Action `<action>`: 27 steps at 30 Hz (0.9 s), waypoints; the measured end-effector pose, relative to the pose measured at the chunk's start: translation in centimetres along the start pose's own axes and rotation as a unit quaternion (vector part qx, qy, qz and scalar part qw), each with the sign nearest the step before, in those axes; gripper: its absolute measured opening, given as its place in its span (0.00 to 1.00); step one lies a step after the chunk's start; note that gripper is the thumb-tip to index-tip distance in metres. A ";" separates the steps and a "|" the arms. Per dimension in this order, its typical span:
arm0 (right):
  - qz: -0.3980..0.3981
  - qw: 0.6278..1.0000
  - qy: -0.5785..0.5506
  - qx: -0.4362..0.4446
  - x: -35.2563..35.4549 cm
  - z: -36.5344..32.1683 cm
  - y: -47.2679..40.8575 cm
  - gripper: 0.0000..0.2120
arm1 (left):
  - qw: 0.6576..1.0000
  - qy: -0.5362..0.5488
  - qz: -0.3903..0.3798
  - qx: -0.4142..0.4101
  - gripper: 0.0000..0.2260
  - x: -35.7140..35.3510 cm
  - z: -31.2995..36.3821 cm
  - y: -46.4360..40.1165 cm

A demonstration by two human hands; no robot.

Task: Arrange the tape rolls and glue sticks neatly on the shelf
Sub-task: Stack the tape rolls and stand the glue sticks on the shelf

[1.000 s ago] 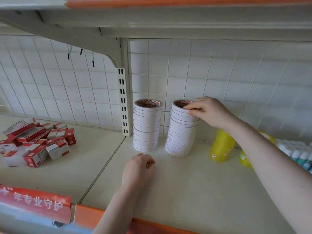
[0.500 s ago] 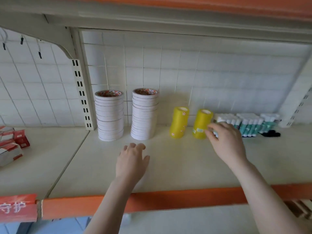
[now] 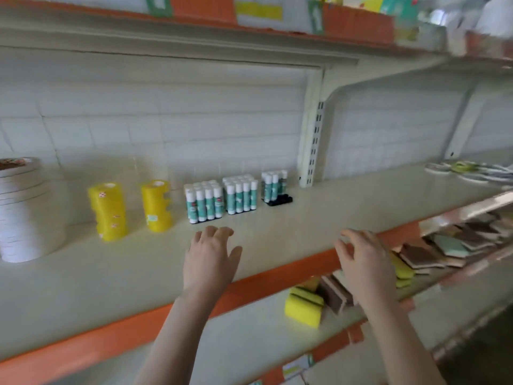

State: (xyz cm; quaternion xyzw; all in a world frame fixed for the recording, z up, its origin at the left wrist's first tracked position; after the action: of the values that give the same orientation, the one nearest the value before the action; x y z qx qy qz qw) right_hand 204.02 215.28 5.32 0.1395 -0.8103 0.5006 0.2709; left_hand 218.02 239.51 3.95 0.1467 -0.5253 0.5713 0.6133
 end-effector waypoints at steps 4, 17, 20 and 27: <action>0.007 1.000 0.012 -0.012 2.3 9.9 -2.6 0.07 | 0.999 0.028 -0.012 -0.031 0.17 -5.1 10.5 -1.3; -0.030 0.990 0.082 -0.106 4.2 36.5 -11.6 0.12 | 0.989 0.079 -0.052 -0.110 0.17 -20.5 34.3 -9.4; -0.020 0.988 0.076 -0.131 3.7 41.9 -14.4 0.12 | 0.986 0.079 -0.070 -0.126 0.18 -24.6 39.0 -12.5; -0.028 0.980 0.066 -0.184 2.3 51.9 -22.4 0.12 | 0.983 0.083 -0.098 -0.129 0.17 -30.9 47.7 -19.1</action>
State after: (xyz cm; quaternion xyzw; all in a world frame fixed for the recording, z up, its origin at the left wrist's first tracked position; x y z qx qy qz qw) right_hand 197.76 159.11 4.86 0.0764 -0.8644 0.3435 0.3591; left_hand 217.90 179.55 6.19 0.0696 -0.5251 0.4459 0.7216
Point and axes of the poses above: each hand's wrist, its own y-axis away from the middle knuckle, its own x-axis out of the back of the hand, z = x × y, the point moved 10 cm from there along -y, towards the middle knuckle, and after that the axes turned 1 degree about -y, right-handed, at the moved point
